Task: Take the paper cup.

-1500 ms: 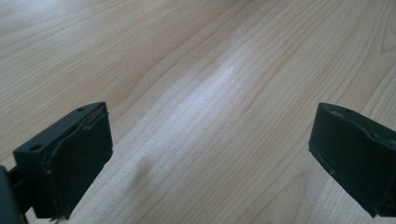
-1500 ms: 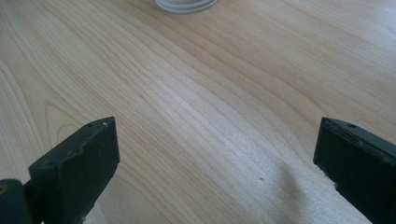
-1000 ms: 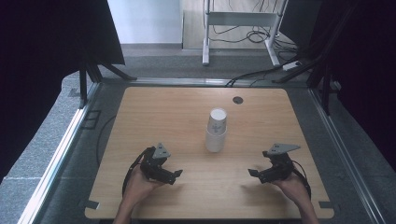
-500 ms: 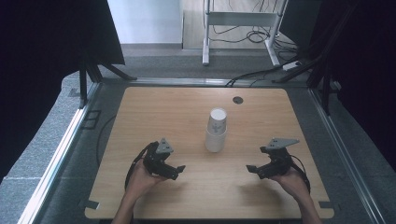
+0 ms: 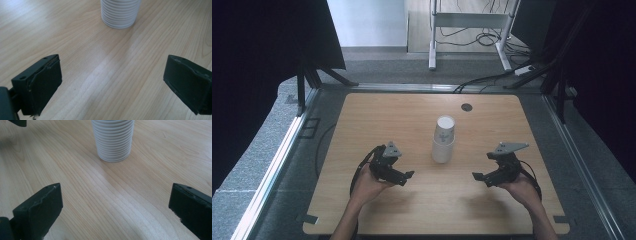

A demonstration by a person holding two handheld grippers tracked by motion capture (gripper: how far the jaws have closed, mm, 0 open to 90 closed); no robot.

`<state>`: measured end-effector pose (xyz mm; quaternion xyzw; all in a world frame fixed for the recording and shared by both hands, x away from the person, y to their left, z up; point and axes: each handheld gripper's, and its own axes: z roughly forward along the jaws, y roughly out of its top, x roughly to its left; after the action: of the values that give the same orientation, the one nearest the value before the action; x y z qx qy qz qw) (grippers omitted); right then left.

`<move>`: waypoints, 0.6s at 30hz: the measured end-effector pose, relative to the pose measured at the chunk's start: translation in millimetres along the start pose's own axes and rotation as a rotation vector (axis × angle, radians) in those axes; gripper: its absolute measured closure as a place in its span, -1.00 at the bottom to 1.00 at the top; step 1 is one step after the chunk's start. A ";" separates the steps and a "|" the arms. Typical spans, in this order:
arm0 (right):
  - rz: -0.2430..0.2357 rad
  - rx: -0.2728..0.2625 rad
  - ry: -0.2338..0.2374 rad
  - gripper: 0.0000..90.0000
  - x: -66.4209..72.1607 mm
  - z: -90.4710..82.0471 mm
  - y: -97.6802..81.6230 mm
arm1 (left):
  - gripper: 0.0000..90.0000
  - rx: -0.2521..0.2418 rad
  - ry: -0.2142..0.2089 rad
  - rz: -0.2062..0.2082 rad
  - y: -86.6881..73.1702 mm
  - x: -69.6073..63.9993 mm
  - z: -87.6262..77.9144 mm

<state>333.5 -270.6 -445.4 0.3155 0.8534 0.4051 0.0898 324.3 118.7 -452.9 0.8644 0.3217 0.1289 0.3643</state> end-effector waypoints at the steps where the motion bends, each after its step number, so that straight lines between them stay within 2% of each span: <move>1: -0.005 0.001 0.002 -1.00 0.2 0.2 1.6 | -0.95 0.000 0.000 0.004 1.6 0.4 0.5; 18: -0.026 0.024 0.028 -0.99 -0.7 5.5 33.6 | -0.94 -0.010 -0.024 0.025 31.5 4.7 16.1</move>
<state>352.0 -251.7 -424.0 0.2997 0.8634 0.3981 0.0795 349.8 96.4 -441.8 0.8680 0.3059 0.1247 0.3708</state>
